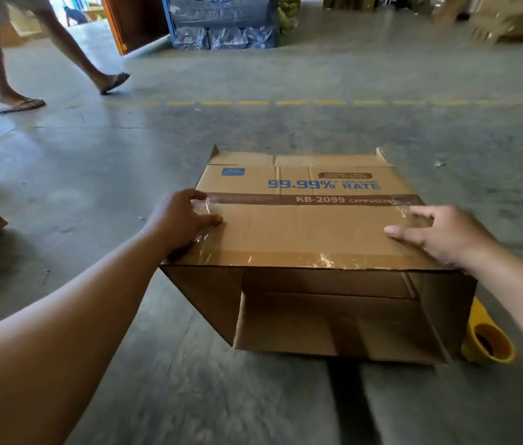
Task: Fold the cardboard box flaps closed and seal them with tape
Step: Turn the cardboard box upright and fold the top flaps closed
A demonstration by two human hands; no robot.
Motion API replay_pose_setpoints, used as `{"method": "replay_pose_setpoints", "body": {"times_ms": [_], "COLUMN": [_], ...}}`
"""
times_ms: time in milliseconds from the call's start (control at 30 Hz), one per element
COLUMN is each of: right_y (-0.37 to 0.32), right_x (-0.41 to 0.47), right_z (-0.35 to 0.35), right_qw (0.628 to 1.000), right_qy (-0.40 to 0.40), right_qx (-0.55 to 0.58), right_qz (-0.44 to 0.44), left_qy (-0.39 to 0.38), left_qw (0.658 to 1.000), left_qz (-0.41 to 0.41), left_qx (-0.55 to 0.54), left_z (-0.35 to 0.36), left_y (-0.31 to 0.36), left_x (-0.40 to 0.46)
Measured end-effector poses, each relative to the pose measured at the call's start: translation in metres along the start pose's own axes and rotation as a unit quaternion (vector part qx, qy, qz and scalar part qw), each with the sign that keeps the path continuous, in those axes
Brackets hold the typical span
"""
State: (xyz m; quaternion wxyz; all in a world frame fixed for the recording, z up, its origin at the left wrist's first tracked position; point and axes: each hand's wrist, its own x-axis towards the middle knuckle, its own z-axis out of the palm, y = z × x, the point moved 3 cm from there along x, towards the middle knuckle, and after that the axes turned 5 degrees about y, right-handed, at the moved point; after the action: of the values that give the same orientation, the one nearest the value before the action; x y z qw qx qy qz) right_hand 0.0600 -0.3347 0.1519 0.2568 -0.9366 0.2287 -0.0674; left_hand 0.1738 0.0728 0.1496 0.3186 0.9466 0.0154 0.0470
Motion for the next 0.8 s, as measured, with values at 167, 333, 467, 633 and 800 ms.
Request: {"method": "replay_pose_setpoints", "body": {"times_ms": [167, 333, 467, 633, 800], "right_y": [0.024, 0.042, 0.052, 0.061, 0.072], "right_x": [-0.004, -0.006, -0.015, -0.02, -0.023], "right_z": [0.007, 0.006, 0.007, 0.011, 0.008], "right_qw": [0.999, 0.999, 0.999, 0.999, 0.998], "right_qy": [0.0, 0.012, 0.01, 0.012, 0.016], "right_qx": [-0.03, -0.024, -0.026, -0.038, -0.024], "right_qz": [-0.019, -0.037, -0.04, -0.033, -0.047], "left_qy": [-0.004, 0.001, 0.002, -0.04, -0.053], "left_qw": [0.999, 0.998, 0.995, 0.993, 0.989], "left_qz": [0.028, 0.057, 0.079, 0.087, 0.104], "left_qx": [0.022, 0.027, 0.06, 0.073, 0.088], "left_z": [0.026, 0.033, 0.036, 0.041, 0.037], "left_y": [-0.008, -0.008, -0.009, 0.003, 0.005], "left_x": [-0.008, -0.012, -0.019, -0.031, -0.048]}}
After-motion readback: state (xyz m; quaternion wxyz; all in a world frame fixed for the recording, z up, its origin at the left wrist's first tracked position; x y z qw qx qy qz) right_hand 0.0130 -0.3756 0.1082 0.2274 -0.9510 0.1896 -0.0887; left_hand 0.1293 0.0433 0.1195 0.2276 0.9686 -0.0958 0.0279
